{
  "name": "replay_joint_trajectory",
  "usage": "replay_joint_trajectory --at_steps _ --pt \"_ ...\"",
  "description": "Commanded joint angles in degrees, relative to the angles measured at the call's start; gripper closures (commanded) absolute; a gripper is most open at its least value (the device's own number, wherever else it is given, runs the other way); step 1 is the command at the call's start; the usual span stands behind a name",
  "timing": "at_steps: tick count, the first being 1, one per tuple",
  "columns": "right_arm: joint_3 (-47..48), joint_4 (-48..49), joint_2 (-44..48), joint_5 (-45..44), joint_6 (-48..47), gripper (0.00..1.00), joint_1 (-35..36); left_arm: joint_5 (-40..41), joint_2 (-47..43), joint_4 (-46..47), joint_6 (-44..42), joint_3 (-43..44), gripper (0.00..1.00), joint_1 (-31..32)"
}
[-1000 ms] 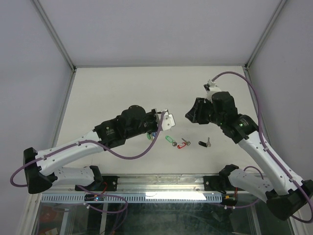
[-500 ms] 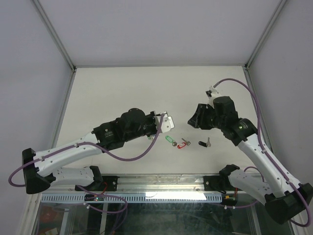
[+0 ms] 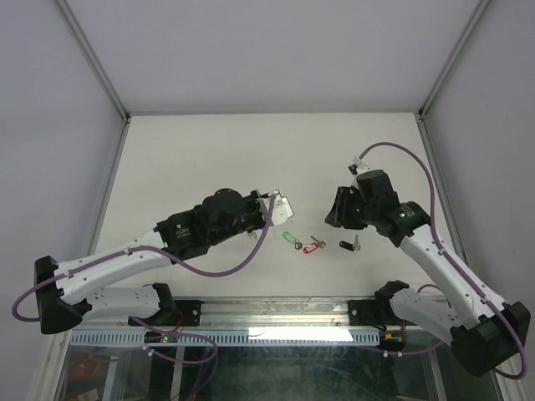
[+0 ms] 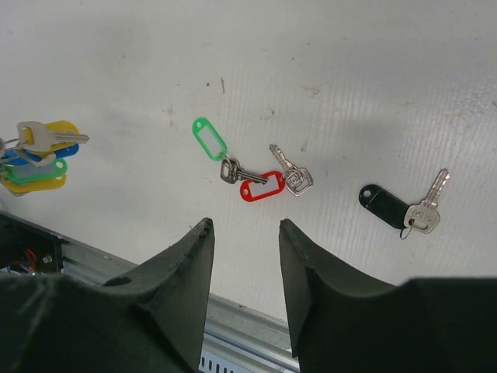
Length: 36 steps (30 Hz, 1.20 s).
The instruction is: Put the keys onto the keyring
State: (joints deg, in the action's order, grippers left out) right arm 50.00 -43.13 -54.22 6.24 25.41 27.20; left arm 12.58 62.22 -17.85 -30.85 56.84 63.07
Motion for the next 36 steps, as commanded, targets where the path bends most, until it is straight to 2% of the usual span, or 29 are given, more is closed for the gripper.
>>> replay_joint_trajectory --at_steps 1,7,11,23,36 --pt "-1.3 3.0 -3.1 -1.2 0.5 0.59 0.4 3.4 -2.1 4.9 0.5 -0.6 1.0 0.4" --pt "0.0 9.3 -12.1 5.0 -4.7 0.59 6.2 3.4 -1.7 4.9 0.3 -0.9 1.0 0.5" --pt "0.4 14.2 -18.6 12.4 -9.6 0.64 6.8 3.4 -2.2 4.9 0.1 -1.3 1.0 0.5" --pt "1.2 19.2 -30.1 15.0 -13.6 0.69 6.9 3.3 -2.1 4.9 -0.2 -1.8 1.0 0.4" --pt "1.1 22.4 -35.7 14.5 -14.3 0.7 6.9 3.8 -1.7 4.9 -0.4 -2.0 1.0 0.4"
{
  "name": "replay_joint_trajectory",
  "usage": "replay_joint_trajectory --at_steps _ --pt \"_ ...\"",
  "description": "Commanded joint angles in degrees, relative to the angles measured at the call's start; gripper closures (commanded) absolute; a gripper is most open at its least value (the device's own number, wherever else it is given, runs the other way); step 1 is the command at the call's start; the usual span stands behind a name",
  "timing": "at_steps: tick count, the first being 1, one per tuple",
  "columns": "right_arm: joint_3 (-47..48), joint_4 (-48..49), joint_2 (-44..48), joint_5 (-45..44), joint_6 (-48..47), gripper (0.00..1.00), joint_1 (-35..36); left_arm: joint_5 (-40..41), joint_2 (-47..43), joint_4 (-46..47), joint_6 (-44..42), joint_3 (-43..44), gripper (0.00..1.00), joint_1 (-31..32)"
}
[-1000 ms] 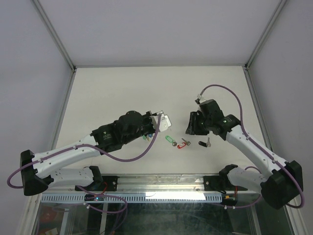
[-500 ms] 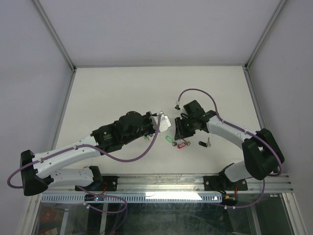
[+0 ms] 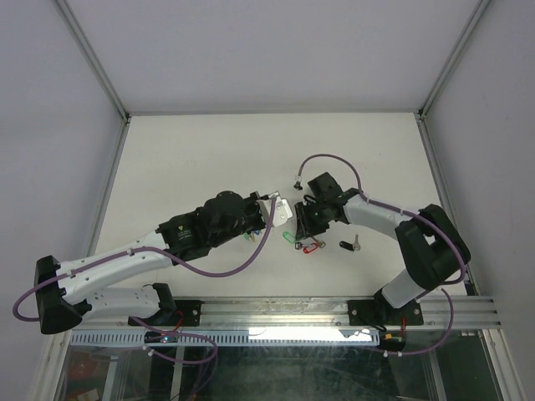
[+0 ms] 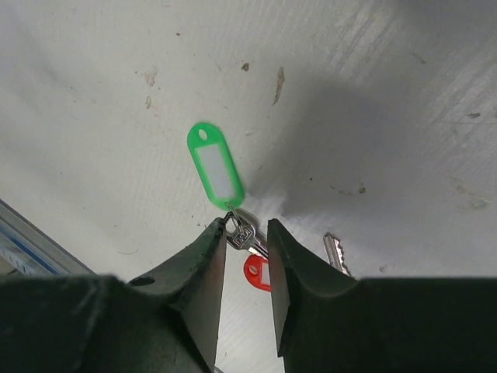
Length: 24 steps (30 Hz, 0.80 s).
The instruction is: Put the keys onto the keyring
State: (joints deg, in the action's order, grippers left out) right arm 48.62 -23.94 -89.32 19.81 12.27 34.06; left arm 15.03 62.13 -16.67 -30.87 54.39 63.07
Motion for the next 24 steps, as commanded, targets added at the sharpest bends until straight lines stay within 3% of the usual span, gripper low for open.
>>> replay_joint_trajectory --at_steps 1,19,24 --pt "2.4 3.2 -0.7 1.2 -1.2 0.7 0.0 1.3 -1.7 3.7 -0.4 0.5 1.0 0.4" --pt "2.1 3.4 -2.8 3.7 -1.4 0.77 1.0 1.6 -1.6 3.7 -0.4 0.4 1.0 0.4" --pt "2.1 3.3 -3.0 4.3 -1.7 0.84 1.0 1.6 -1.5 3.7 -0.4 0.3 1.0 0.4"
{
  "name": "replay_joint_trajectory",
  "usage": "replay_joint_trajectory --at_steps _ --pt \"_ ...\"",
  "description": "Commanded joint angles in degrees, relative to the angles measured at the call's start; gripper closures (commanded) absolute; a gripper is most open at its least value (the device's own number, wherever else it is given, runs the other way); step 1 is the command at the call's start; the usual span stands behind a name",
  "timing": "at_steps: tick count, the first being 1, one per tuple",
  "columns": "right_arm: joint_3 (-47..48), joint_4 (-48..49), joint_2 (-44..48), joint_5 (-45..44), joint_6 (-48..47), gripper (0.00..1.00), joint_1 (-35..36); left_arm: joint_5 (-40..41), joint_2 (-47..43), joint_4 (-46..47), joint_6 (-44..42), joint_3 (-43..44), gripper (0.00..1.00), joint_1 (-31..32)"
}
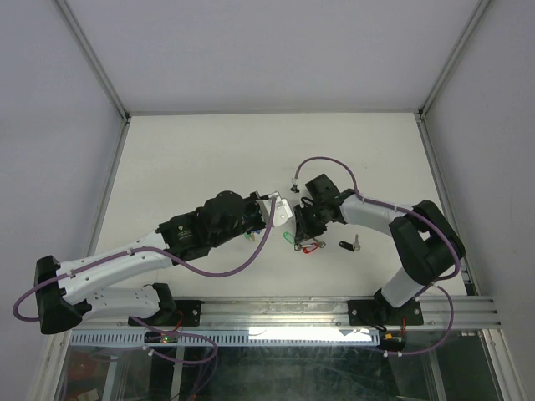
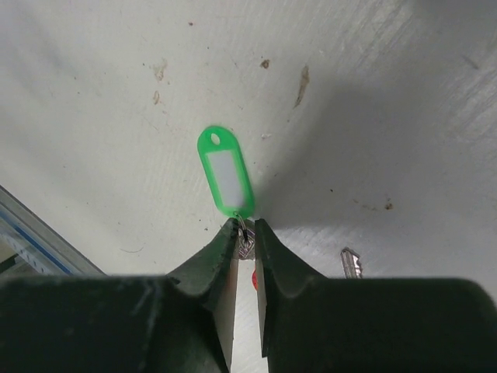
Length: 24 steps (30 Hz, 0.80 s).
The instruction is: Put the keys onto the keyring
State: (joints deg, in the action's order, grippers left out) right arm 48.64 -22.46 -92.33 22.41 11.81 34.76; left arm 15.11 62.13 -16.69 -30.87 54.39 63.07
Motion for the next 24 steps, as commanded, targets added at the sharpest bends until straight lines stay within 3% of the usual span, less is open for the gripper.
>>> replay_joint_trajectory --at_steps 1,7,15,24 --pt "2.1 1.8 0.0 1.9 -1.3 0.87 0.3 1.5 -1.5 3.8 -0.4 0.3 1.0 0.4" --pt "1.7 2.1 2.4 2.1 -1.8 1.0 0.3 1.6 -1.5 4.3 -0.4 0.0 1.0 0.4" --pt "1.1 2.5 14.1 -2.0 -3.7 1.0 0.2 -2.6 -2.6 6.1 0.2 -1.5 1.0 0.4" --pt "-3.2 10.8 29.9 -3.1 -9.7 1.0 0.1 -11.7 -4.2 3.7 0.0 -0.6 1.0 0.4"
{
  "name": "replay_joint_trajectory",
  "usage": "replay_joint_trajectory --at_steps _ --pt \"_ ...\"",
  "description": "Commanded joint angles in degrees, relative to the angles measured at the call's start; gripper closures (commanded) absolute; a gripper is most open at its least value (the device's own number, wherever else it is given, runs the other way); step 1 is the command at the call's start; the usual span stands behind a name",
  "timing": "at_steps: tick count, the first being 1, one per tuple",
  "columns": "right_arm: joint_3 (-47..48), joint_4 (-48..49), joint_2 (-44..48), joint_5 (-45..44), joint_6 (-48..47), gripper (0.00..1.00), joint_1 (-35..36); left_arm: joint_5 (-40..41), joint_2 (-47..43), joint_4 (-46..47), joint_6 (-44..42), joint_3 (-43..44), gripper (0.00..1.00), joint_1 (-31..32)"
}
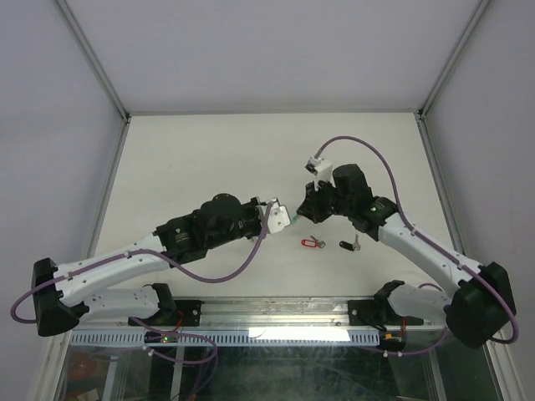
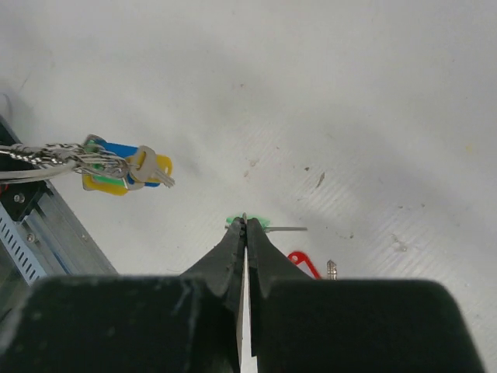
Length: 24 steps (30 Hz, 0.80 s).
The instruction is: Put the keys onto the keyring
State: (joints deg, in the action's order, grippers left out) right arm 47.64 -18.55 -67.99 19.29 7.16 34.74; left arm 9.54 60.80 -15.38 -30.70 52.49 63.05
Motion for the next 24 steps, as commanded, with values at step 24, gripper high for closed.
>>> replay_joint_trajectory --at_steps 24 --pt "11.5 -1.8 9.6 27.1 -23.7 1.0 -0.8 -17.0 -5.9 -2.6 -3.0 3.9 1.0 0.4"
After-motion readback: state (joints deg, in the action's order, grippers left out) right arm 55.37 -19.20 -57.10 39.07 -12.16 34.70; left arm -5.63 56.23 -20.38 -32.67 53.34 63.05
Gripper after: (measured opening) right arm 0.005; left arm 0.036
